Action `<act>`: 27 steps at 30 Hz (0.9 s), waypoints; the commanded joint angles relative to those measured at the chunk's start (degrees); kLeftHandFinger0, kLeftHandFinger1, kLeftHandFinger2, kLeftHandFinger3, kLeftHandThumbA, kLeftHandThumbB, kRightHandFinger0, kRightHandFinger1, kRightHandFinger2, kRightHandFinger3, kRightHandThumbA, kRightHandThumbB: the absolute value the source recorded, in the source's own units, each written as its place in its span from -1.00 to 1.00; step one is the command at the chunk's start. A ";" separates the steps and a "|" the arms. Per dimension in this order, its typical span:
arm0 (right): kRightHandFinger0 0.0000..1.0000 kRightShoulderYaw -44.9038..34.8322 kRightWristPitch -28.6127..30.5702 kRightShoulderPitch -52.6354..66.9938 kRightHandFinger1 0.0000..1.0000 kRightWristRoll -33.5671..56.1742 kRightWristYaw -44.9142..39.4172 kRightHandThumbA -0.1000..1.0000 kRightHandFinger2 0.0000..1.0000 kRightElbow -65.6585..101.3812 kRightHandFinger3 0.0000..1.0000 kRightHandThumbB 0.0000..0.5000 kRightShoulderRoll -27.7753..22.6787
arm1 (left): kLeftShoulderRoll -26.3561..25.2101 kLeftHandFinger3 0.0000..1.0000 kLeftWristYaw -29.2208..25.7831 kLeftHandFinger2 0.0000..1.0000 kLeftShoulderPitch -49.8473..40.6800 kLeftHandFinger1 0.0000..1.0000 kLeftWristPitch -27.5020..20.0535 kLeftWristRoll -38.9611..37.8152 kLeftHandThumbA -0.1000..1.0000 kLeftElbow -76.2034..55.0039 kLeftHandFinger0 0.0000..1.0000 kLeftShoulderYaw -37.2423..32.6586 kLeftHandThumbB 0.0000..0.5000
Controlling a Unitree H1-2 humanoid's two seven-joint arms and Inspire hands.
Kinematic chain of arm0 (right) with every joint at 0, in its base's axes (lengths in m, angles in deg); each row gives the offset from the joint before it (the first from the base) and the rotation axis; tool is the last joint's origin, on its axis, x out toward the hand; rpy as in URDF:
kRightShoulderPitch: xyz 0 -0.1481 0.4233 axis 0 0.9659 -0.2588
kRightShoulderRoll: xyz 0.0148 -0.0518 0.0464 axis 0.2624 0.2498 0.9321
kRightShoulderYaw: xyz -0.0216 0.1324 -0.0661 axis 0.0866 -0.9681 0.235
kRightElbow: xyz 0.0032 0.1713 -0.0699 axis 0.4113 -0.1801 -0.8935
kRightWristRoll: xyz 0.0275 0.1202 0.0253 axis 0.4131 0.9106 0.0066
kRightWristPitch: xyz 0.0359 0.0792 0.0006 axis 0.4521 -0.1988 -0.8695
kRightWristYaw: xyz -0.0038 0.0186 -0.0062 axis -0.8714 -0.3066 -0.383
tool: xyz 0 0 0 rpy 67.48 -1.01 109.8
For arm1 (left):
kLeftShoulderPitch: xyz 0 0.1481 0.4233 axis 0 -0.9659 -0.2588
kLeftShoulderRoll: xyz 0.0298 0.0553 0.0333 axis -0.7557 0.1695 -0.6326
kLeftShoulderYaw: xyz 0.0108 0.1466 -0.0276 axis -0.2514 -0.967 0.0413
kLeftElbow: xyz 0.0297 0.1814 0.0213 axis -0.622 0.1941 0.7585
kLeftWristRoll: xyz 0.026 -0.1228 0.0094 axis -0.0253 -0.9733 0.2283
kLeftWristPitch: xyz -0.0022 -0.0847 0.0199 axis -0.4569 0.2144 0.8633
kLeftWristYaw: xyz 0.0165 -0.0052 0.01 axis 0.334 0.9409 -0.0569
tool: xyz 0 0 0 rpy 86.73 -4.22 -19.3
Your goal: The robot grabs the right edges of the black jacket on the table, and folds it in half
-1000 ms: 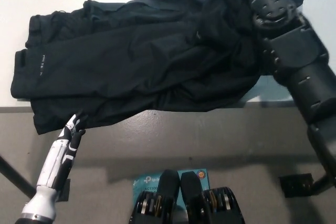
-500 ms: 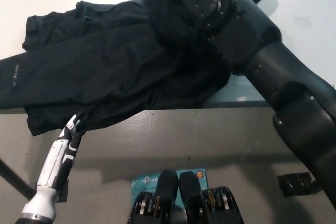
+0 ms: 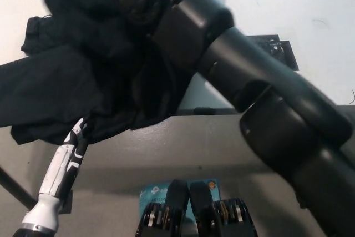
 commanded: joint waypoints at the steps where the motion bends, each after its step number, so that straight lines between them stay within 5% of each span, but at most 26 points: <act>1: -1.00 0.95 3.48 -0.05 -0.95 -5.27 2.17 -1.00 0.05 -0.93 -0.76 -0.05 1.64 | -1.20 1.00 0.87 1.00 1.00 1.00 -0.51 0.66 1.00 -2.28 1.00 -0.45 -0.25; 2: -1.00 0.81 3.55 -0.04 -0.93 -5.45 2.17 -1.00 0.17 -1.00 -0.73 -0.05 1.68 | -1.21 1.00 0.86 1.00 1.00 1.00 -0.51 0.66 1.00 -2.29 1.00 -0.47 -0.25; 3: -0.91 2.62 3.97 3.32 -0.76 -6.34 1.03 -1.00 0.23 -5.28 -0.37 0.14 3.41 | -1.04 1.00 0.51 1.00 1.39 1.00 0.47 1.02 1.00 -2.28 1.00 -0.33 -0.13; 5: -1.00 4.48 5.81 5.41 -0.99 -8.21 1.84 -1.00 -0.20 -8.54 -0.78 0.30 4.04 | -0.46 1.00 0.34 1.00 1.73 1.00 0.81 0.47 1.00 -2.48 1.00 -0.25 -0.10; 7: -1.00 4.46 6.26 5.37 -1.00 -8.41 2.09 -1.00 -0.17 -9.19 -0.81 0.31 4.18 | -0.42 1.00 0.34 1.00 1.75 1.00 0.87 0.48 1.00 -2.50 1.00 -0.26 -0.10; 8: -1.00 5.96 6.98 8.44 -1.00 -9.47 2.76 -1.00 -0.20 -12.81 -0.85 0.11 5.04 | -0.46 1.00 0.37 1.00 2.19 1.00 0.77 0.77 1.00 -2.23 1.00 -0.44 -0.03; 11: -1.00 7.89 6.53 10.52 -0.98 -11.56 3.20 -1.00 0.07 -15.80 -0.83 -0.04 5.47 | -0.60 1.00 0.38 1.00 2.40 1.00 0.24 1.11 1.00 -2.01 1.00 -0.58 -0.04; 12: -1.00 8.78 5.33 11.95 -0.83 -12.14 1.47 -1.00 0.40 -17.30 -0.69 -0.16 5.46 | -0.72 1.00 0.41 1.00 2.46 1.00 -0.31 1.24 1.00 -1.88 1.00 -0.66 -0.04; 13: -1.00 8.89 3.50 12.42 -0.53 -12.03 -0.40 -1.00 0.71 -18.21 -0.24 -0.37 5.46 | -0.77 1.00 0.52 1.00 2.59 1.00 -0.79 1.13 1.00 -1.68 1.00 -0.74 -0.05; 14: -0.69 8.97 1.80 12.79 0.00 -11.99 -1.78 -1.00 1.00 -18.92 0.49 0.01 5.38 | -0.74 1.00 0.60 1.00 2.57 1.00 -0.56 0.96 1.00 -1.85 1.00 -0.72 -0.07; 15: -0.60 9.01 -0.50 13.28 0.01 -11.99 -3.59 -1.00 0.86 -19.75 0.43 -0.05 5.24 | -0.70 1.00 0.70 1.00 2.52 1.00 -0.13 0.71 1.00 -2.15 1.00 -0.69 -0.07; 16: -0.19 7.65 -3.17 13.38 0.31 -10.47 -7.69 -0.73 0.96 -20.80 0.85 -0.19 4.97 | -0.77 1.00 0.66 1.00 2.64 1.00 -0.67 0.96 1.00 -2.09 1.00 -0.79 -0.10; 17: 0.25 7.20 -4.72 13.20 0.71 -9.97 -11.27 -0.39 1.00 -21.61 1.00 -0.26 4.67 | -0.77 1.00 0.75 1.00 2.68 1.00 -0.49 0.78 1.00 -2.27 1.00 -0.78 -0.11; 18: 0.68 6.93 -4.86 13.26 1.00 -9.87 -12.72 -0.19 1.00 -21.99 1.00 -0.05 4.30 | -0.84 1.00 0.69 1.00 2.68 1.00 -0.48 0.95 1.00 -2.36 1.00 -0.76 -0.14; 19: 1.00 6.99 -4.63 13.59 1.00 -10.05 -14.09 0.00 1.00 -22.51 1.00 0.00 3.37 | -0.90 1.00 0.70 1.00 2.65 1.00 -0.37 0.97 1.00 -2.51 1.00 -0.72 -0.12; 27: 1.00 3.82 -4.81 11.45 1.00 -8.93 -15.63 0.79 1.00 -21.99 1.00 0.57 -1.90 | -1.21 1.00 0.81 1.00 2.71 1.00 0.36 0.99 1.00 -3.00 1.00 -0.60 -0.16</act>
